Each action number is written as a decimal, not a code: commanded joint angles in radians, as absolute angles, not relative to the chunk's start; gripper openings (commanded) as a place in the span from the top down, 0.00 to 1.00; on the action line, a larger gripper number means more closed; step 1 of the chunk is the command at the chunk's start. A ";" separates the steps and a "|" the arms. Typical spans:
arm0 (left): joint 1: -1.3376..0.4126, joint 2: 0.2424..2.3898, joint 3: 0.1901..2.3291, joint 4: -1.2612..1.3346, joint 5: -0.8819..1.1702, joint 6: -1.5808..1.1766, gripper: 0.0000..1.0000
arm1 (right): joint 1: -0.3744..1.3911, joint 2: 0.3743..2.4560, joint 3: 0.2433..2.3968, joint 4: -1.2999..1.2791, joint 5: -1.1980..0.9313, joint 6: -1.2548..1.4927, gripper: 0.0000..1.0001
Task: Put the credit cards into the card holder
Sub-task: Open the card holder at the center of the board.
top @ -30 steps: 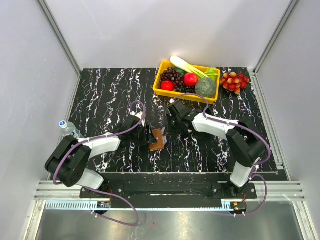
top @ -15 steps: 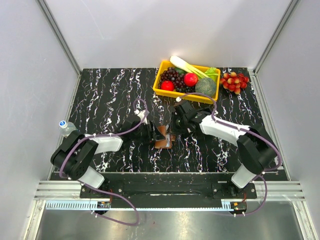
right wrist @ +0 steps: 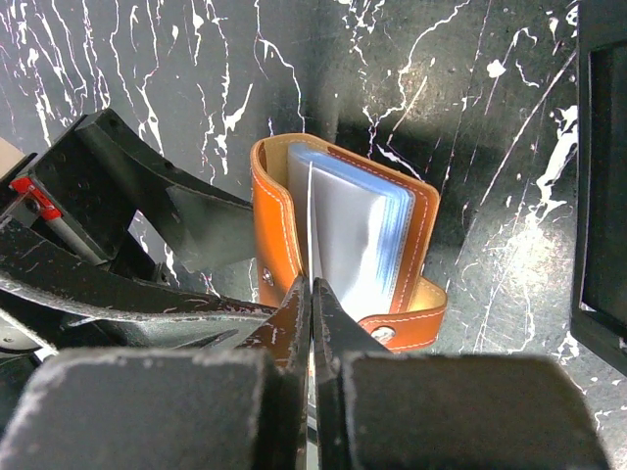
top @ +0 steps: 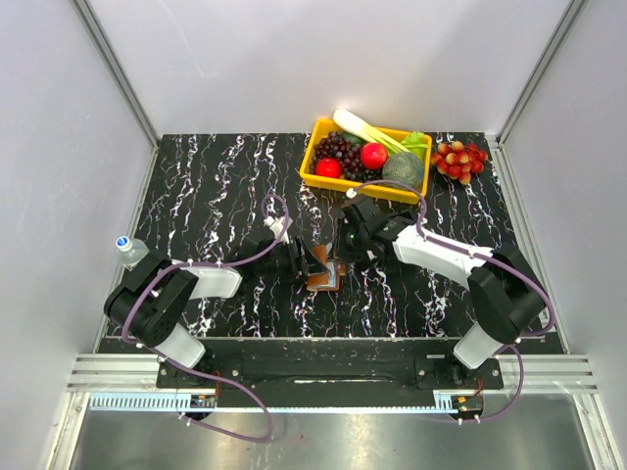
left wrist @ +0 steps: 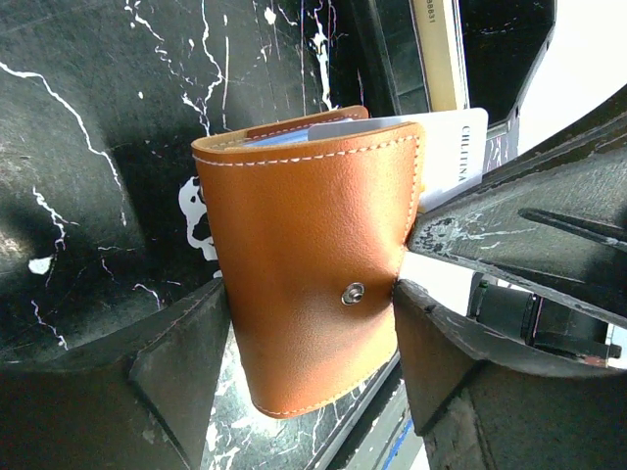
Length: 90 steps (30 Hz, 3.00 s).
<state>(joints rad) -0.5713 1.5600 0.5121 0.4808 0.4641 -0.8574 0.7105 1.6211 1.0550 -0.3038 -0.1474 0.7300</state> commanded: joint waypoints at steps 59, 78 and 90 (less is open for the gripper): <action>-0.480 1.120 0.486 0.017 0.229 -0.695 0.14 | 0.796 1.703 1.186 -0.161 -0.276 0.801 1.00; -0.465 1.077 0.454 -0.077 0.189 -0.684 0.34 | 0.815 1.793 1.206 -0.123 -0.333 0.821 1.00; -0.463 1.066 0.479 -0.153 0.137 -0.641 0.73 | 0.813 1.775 1.203 -0.187 -0.239 0.779 1.00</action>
